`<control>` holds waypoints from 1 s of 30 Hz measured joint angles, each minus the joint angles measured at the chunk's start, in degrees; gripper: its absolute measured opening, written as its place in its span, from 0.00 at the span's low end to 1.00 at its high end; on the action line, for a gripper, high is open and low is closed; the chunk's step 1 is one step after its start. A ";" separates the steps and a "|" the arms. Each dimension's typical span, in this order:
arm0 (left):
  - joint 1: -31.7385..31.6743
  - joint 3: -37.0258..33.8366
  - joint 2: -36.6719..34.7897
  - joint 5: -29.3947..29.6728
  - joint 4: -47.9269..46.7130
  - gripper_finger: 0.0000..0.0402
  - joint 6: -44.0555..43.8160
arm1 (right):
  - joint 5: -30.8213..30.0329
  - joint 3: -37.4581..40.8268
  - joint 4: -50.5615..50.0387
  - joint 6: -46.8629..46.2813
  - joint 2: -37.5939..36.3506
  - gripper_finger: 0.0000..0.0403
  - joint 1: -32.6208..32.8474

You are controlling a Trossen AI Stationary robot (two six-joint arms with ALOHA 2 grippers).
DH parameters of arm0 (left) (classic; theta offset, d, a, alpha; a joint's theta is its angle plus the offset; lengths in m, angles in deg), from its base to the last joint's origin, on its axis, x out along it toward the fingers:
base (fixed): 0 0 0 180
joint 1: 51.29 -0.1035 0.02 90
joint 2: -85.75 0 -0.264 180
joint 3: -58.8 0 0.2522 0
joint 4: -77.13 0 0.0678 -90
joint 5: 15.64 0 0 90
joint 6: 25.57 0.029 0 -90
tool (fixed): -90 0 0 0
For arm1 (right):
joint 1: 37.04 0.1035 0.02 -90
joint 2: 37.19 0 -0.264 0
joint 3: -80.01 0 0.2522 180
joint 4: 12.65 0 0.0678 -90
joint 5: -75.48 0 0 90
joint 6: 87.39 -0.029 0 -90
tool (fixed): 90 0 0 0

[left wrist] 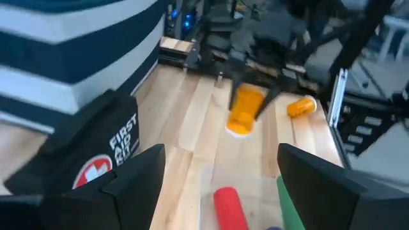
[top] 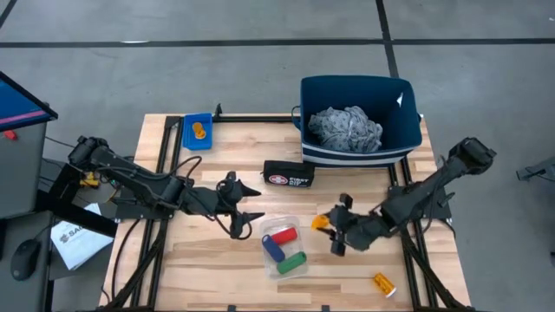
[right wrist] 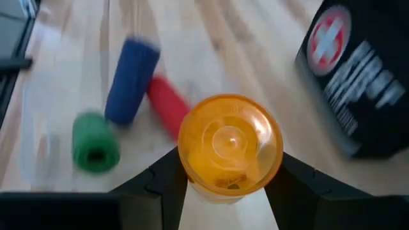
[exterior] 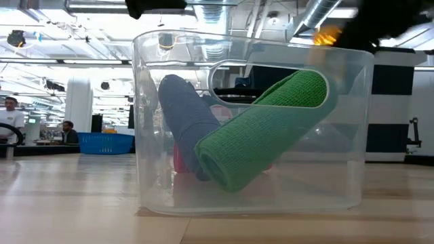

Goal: Pick & place medical supplies in basket/bin
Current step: Put the top orange pill bottle into the blue bin

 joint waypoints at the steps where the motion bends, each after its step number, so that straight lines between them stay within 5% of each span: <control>1: 0.00 0.35 0.00 -0.18 -0.13 0.73 1.84 | 0.00 -0.79 -0.07 2.23 -0.79 0.43 -0.91; 7: -1.64 4.59 1.50 -1.95 -0.20 0.73 10.91 | 3.18 -5.86 0.28 14.41 -3.31 0.43 -6.77; 12: -5.17 10.16 7.40 -10.00 -0.05 0.73 15.32 | 8.14 -9.54 2.64 22.58 -2.24 0.43 -11.45; 19: -8.69 16.89 15.93 -12.25 3.77 0.73 21.93 | 12.16 -12.21 2.95 25.33 -0.90 0.43 -15.44; 30: -11.78 17.55 18.98 -15.74 8.45 0.72 22.33 | 12.55 -13.54 3.42 26.42 -0.36 0.44 -16.19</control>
